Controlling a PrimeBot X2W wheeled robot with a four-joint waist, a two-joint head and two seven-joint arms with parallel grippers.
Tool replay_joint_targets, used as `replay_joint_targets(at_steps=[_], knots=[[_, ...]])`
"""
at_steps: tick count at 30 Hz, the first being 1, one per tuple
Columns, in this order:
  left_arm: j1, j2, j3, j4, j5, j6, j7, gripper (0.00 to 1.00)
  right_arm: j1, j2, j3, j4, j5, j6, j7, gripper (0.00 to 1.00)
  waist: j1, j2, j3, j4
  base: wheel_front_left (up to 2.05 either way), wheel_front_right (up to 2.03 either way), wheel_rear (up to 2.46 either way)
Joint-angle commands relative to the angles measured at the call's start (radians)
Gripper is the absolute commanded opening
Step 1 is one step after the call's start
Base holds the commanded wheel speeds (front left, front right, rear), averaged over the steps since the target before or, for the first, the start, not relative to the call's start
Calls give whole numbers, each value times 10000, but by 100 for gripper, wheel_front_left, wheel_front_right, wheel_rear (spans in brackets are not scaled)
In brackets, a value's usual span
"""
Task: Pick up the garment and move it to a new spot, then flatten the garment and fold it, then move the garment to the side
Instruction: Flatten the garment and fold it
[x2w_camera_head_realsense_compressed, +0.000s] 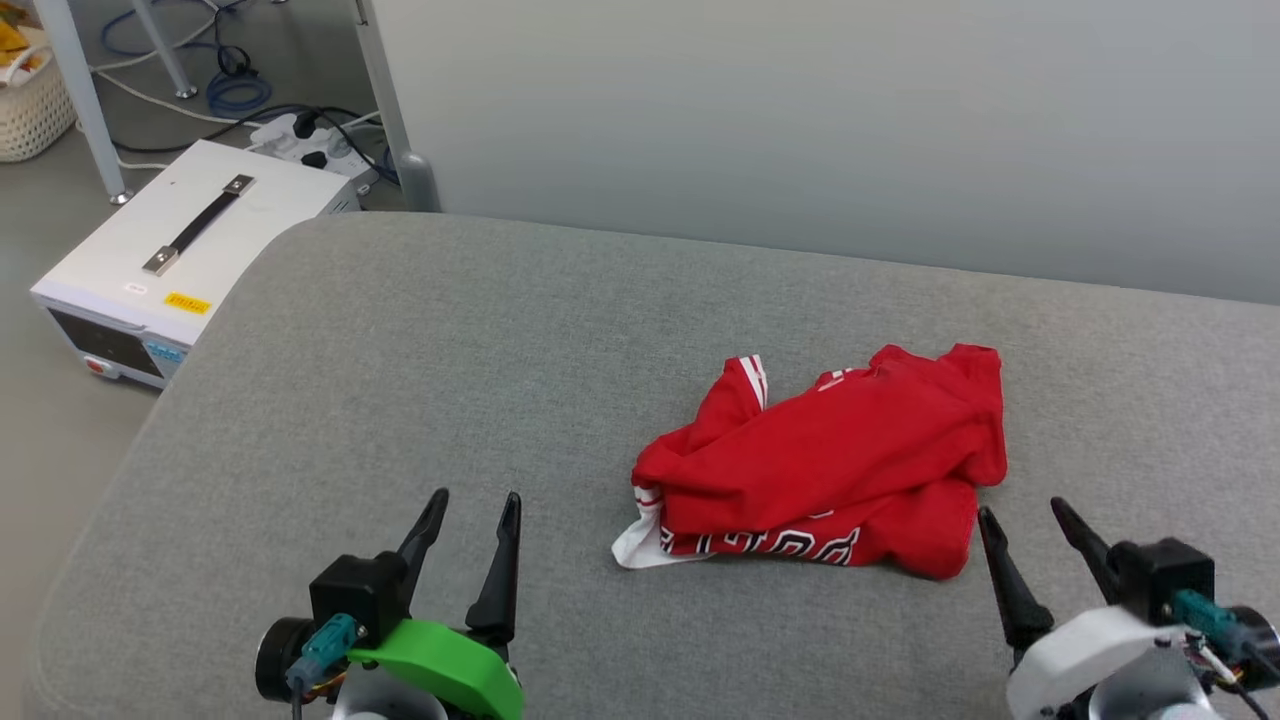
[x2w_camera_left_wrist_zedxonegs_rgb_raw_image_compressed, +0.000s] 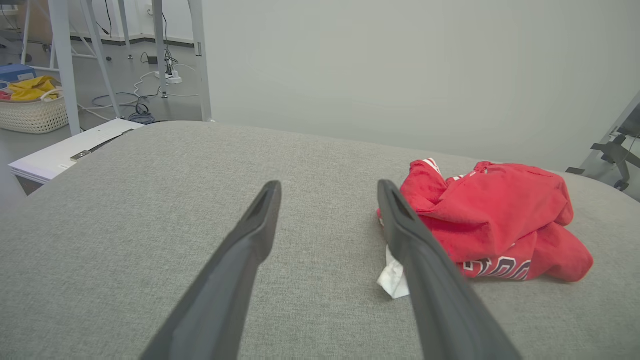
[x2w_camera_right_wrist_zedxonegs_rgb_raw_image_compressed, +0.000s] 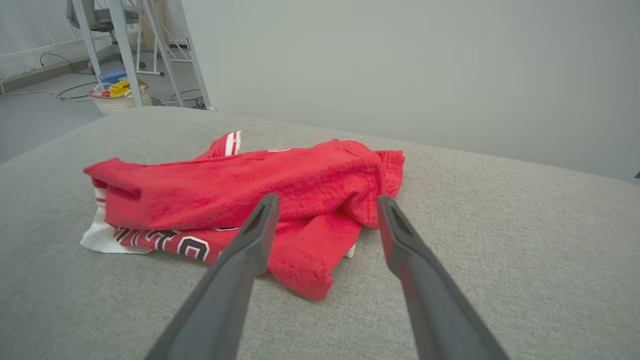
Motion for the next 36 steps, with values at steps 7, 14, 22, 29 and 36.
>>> replay_joint_targets(at_steps=[7,14,22,29,36], knots=[[-232,-621,501,364,614,-533,-58,100,-1801,-803,148,868,691,-7,4187,100,0,-1,837,882,0,0,0],[-372,-1125,796,761,1107,-999,-58,100,-2889,-949,-273,1821,1010,-7,7128,100,0,-1,1264,1501,0,0,0],[-434,-1503,1223,997,1566,-1381,-58,100,-3059,-863,-358,2505,799,-7,7599,100,0,-1,1383,1854,0,0,0],[-320,-1657,1527,1171,1885,-1583,-58,100,-2836,-986,-499,2515,655,-7,6876,0,0,-1,1134,1562,0,0,0],[-133,-1752,1797,1263,2022,-1748,-59,100,-2048,-914,-1321,1713,500,-7,6447,0,0,-1,740,910,0,0,0]])
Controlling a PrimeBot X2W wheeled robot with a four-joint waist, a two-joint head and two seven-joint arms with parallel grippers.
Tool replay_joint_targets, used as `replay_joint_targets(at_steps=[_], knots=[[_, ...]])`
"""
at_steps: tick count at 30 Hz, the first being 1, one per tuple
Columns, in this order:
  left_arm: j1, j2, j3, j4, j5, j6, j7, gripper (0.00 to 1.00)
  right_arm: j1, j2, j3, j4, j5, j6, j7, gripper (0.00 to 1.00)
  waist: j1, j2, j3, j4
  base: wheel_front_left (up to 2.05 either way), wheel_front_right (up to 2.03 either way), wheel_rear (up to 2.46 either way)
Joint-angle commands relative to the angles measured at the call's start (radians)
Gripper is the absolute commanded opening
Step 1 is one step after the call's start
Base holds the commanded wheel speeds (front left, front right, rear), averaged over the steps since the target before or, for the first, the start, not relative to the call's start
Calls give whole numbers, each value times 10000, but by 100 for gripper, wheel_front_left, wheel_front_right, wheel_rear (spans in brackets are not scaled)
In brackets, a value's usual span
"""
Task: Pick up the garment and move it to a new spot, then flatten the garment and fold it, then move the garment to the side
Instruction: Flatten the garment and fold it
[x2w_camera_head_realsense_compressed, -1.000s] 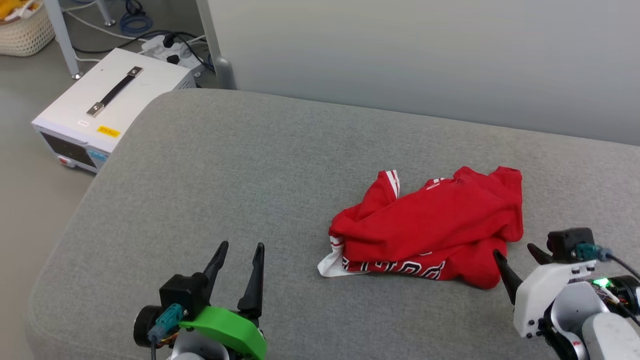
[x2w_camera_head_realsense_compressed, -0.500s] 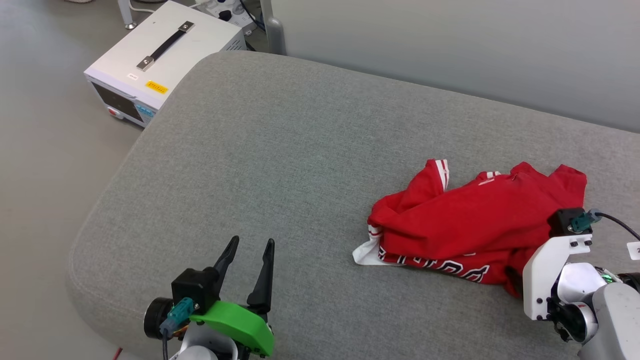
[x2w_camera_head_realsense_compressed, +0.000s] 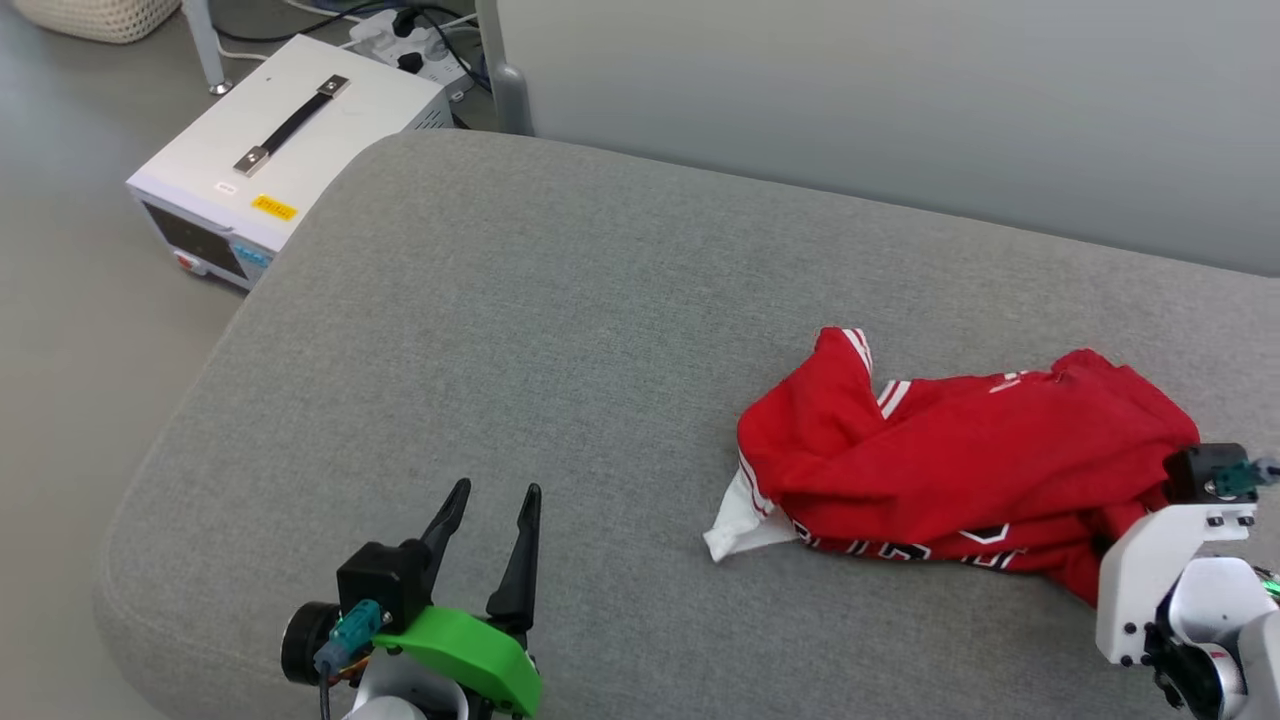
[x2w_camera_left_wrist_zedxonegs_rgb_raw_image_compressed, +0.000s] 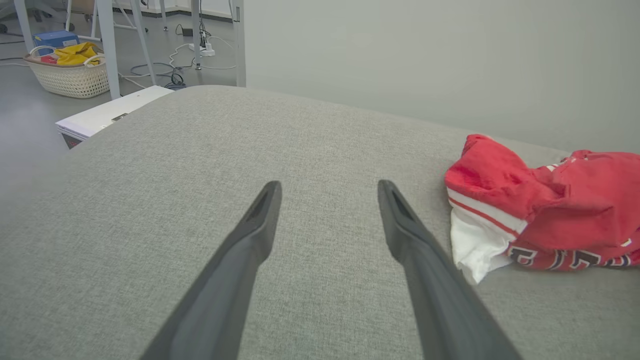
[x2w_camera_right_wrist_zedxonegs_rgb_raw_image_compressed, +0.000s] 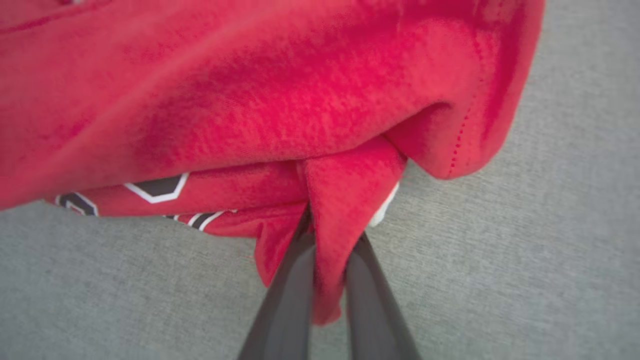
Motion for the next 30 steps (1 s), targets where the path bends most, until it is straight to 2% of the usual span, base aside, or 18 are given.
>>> replay_joint_targets(at_steps=[1,10,15,16,17,18,23,27,30], knots=[[120,-53,68,6,90,-71,-59,100,299,-4,-254,-227,-120,-9,-128,0,0,0,-268,-395,0,0,0],[298,-178,186,92,251,-201,-59,100,1952,702,-1774,-1553,-785,-9,-412,0,0,0,-464,-1316,0,0,0],[311,-254,208,183,299,-253,-59,100,2659,1125,-1977,-1865,-969,-9,-724,0,0,0,-499,-1750,0,0,0],[300,-271,186,206,317,-269,-59,100,2740,1173,-1977,-1845,-978,-9,-838,21,0,0,-498,-1830,0,0,0],[289,-286,170,221,327,-281,-59,100,2778,1186,-1939,-1823,-1008,-9,-951,89,0,0,-505,-1891,0,0,0],[277,-305,155,242,333,-294,-59,100,2800,1204,-1910,-1777,-1015,-9,-1082,100,0,0,-524,-1965,0,0,0],[267,-366,153,292,357,-329,-59,100,2666,1251,-1516,-2072,-647,-9,-1991,100,0,0,-633,-2266,0,0,0],[249,-399,207,267,308,-362,-59,100,2567,964,-1030,-2799,-160,-9,-3056,100,0,0,-731,-2465,0,0,0],[266,-432,230,214,200,-389,-59,100,2652,976,-856,-3526,53,-9,-3660,100,0,0,-763,-2581,0,0,0]])
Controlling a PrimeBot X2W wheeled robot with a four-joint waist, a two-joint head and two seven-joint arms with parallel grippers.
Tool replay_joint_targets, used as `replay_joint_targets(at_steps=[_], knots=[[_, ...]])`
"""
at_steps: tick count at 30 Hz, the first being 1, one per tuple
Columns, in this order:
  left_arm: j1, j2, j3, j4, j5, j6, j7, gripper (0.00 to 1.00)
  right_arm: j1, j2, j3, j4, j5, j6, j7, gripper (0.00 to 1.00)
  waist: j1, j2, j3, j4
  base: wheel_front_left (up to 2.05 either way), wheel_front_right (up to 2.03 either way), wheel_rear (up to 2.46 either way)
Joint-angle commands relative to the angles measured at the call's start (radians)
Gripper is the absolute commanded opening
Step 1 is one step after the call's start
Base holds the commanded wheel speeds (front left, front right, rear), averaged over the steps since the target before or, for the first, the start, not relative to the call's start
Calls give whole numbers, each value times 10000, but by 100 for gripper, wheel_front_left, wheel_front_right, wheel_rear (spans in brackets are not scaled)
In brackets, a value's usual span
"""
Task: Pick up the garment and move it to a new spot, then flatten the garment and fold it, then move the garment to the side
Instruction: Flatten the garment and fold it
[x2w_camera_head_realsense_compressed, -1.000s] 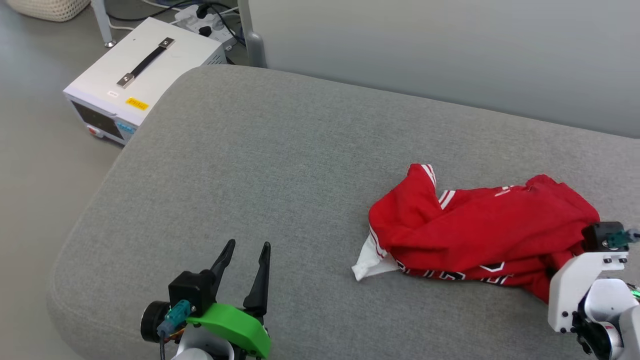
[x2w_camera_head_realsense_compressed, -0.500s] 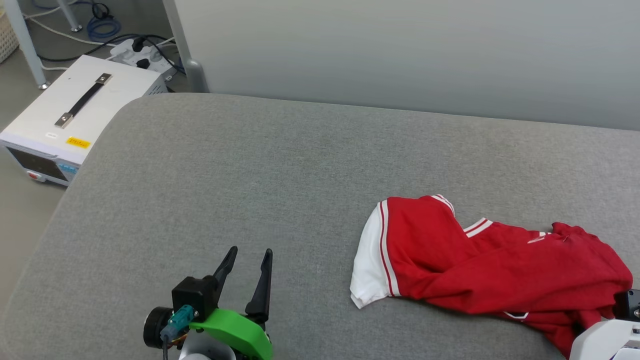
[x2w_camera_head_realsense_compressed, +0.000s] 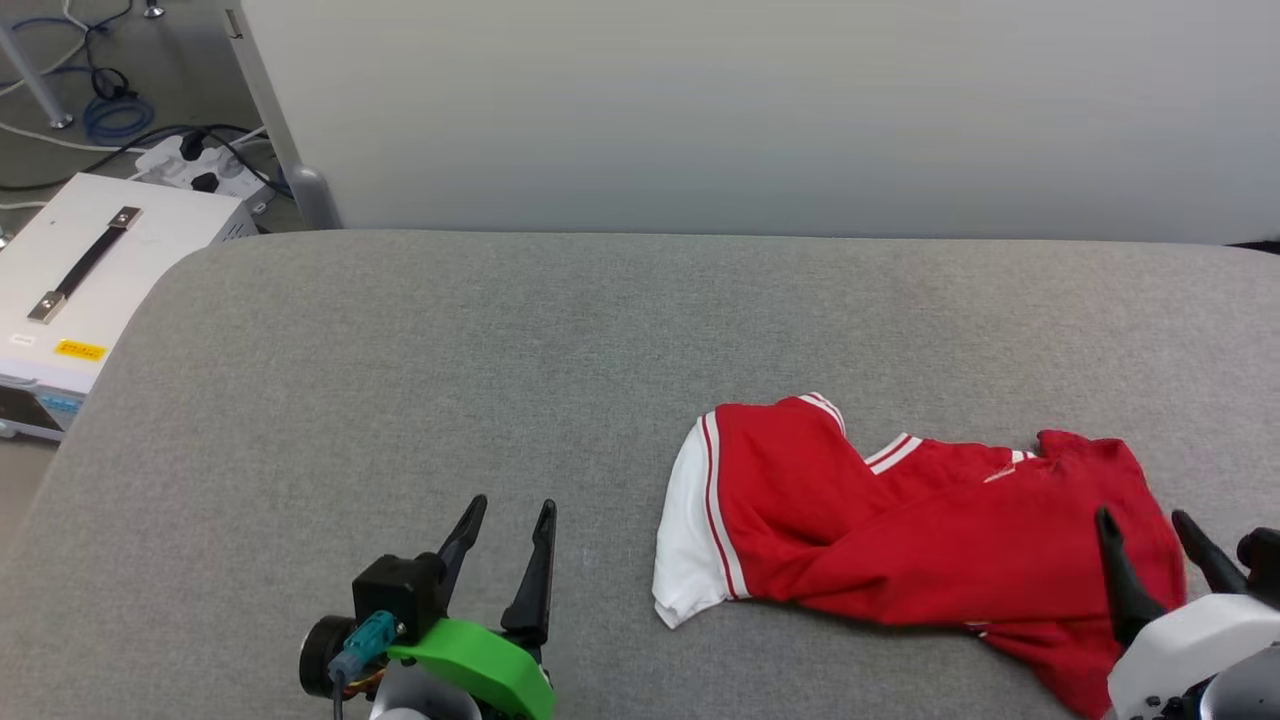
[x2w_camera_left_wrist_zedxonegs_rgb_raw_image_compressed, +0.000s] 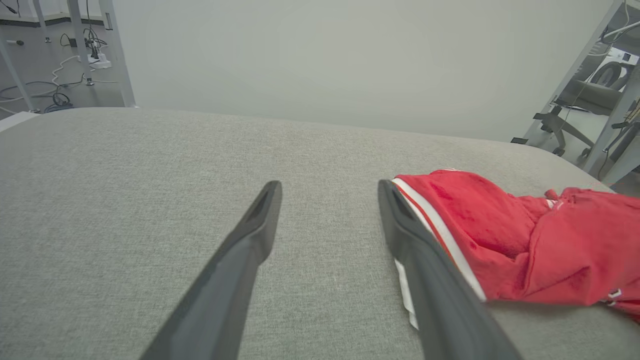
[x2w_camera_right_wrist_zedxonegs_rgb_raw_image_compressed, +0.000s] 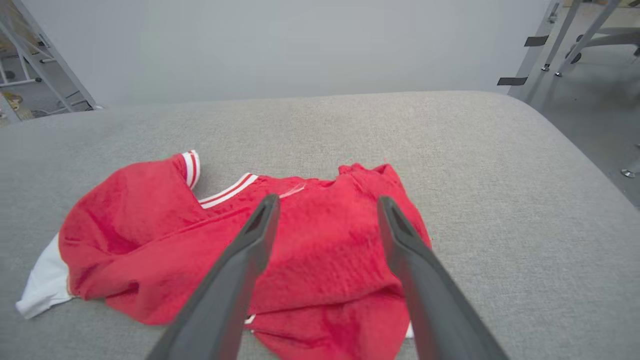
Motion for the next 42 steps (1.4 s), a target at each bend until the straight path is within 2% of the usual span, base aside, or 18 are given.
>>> replay_joint_targets(at_steps=[1,5,11,14,21,24,31,32,33,34,42], knots=[[112,-55,21,-64,-61,-63,-59,100,-24,31,80,-342,44,-7,-237,100,0,0,-34,-113,0,0,0],[97,-91,-68,-56,-187,-95,-59,100,135,236,99,-1196,-32,-7,-852,100,0,0,112,-269,0,0,0],[-483,-107,-440,259,-321,-155,181,100,78,366,110,-1552,-153,-7,-1229,100,0,0,551,-513,0,0,0],[-1087,-56,-708,489,-376,-185,893,100,-8,382,125,-1629,-209,-7,-1300,100,0,0,824,-654,0,0,0],[-2618,97,-1443,1431,-538,-224,3874,100,-297,380,266,-1669,-330,-7,-1380,100,0,0,1429,-1074,0,0,0],[-3113,207,-1691,1970,-460,-221,4798,100,-383,378,370,-1604,-373,-7,-1389,100,0,0,1663,-1296,0,0,0],[-3436,256,-1912,2915,-226,-33,4945,100,-504,370,448,-1555,-403,-7,-1479,100,0,0,1879,-1507,0,0,0],[-3439,259,-1983,3094,-213,-46,4980,43,-511,372,457,-1540,-412,-7,-1487,100,0,0,1881,-1522,0,0,0],[-3444,260,-2027,3199,-211,-58,4945,14,-515,374,466,-1528,-419,-7,-1494,100,0,0,1880,-1531,0,0,0],[-3455,258,-2069,3311,-227,-75,4880,0,-517,378,477,-1509,-427,-7,-1503,100,0,0,1871,-1535,0,0,0],[-3885,404,-1829,3465,-270,57,3517,0,-488,440,552,-1284,-460,-7,-1563,100,0,0,1575,-1427,0,0,0]])
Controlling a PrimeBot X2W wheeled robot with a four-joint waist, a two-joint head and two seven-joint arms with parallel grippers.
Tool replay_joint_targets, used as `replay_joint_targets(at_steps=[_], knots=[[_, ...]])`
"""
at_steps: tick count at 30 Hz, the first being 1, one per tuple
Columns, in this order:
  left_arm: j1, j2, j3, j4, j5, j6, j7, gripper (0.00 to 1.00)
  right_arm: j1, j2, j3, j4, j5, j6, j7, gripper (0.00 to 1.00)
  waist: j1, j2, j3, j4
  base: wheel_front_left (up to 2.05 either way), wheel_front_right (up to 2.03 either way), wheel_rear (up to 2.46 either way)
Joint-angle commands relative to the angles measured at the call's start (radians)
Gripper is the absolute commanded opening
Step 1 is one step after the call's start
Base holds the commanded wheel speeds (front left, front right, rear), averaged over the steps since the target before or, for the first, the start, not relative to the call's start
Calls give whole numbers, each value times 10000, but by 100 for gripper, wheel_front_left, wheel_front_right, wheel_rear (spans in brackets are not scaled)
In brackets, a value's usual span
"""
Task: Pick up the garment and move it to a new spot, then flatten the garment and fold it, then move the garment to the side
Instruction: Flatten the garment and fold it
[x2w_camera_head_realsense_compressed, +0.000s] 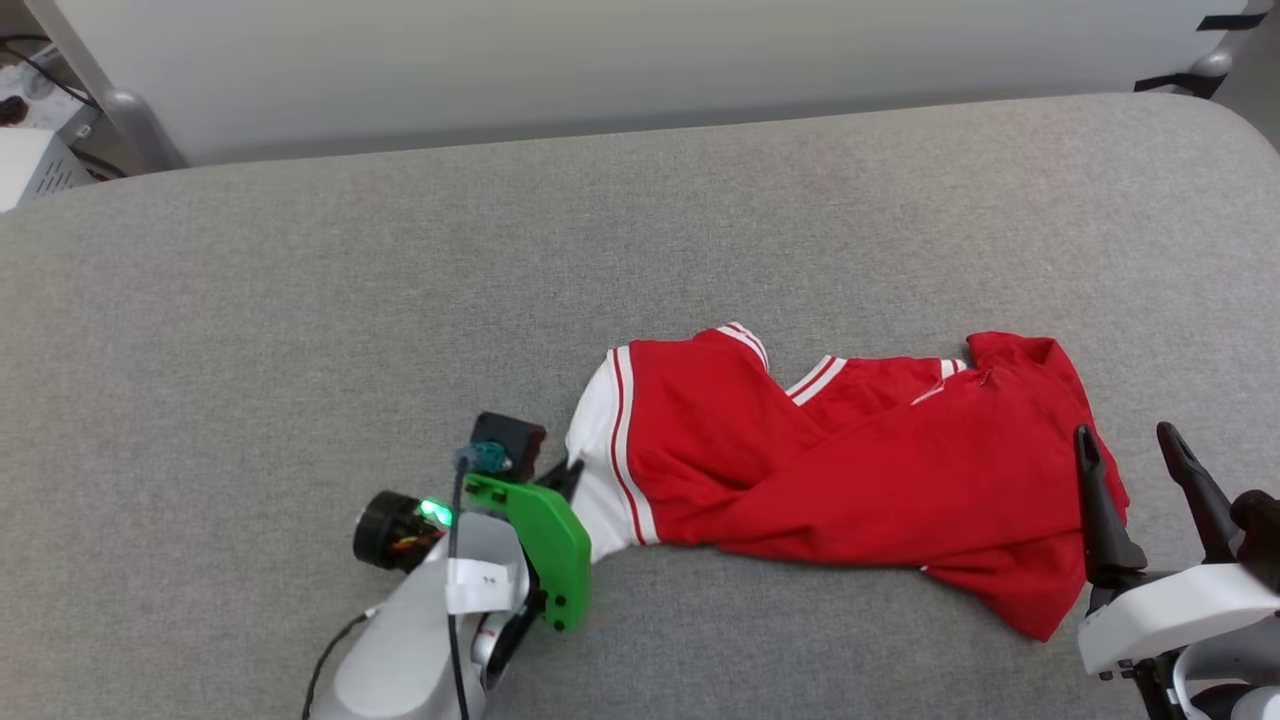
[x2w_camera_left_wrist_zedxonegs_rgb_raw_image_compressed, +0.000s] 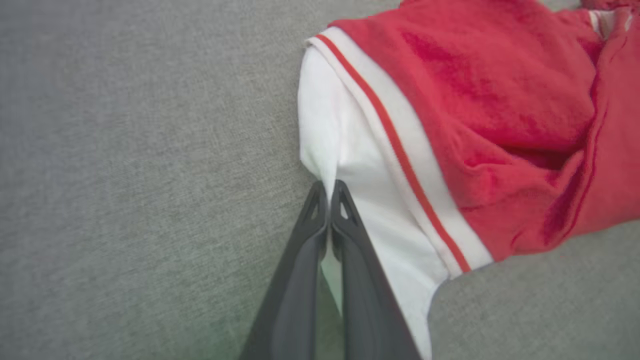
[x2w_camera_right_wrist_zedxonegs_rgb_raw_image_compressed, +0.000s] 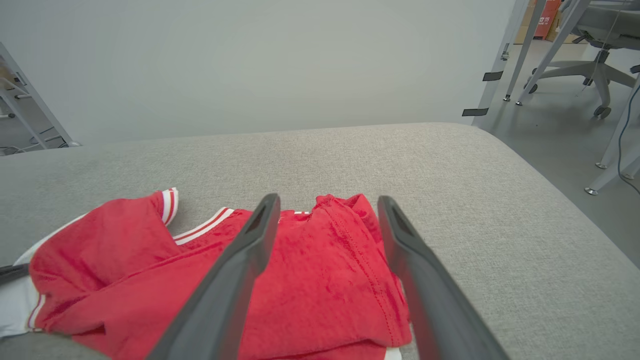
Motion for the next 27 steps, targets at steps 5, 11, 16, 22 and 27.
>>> replay_joint_targets(at_steps=[5,11,16,22,27], knots=[[-895,412,574,-245,21,525,-1149,0,-96,107,68,215,-50,-7,-179,100,0,0,-385,138,0,0,0],[-1170,1075,1005,-655,291,1188,-1891,0,-1,164,36,325,-58,-7,-269,100,0,0,-526,319,0,0,0],[-647,1641,1053,-164,421,1482,-1405,0,56,176,56,378,-80,-7,-284,100,0,0,-494,443,0,0,0],[140,1643,1025,804,32,1387,-501,42,-6,135,113,444,-91,-7,-195,100,0,0,-408,569,0,0,0],[226,1532,1022,1168,-110,1380,-642,100,21,100,59,539,-105,-7,-113,100,0,0,-490,785,0,0,0]])
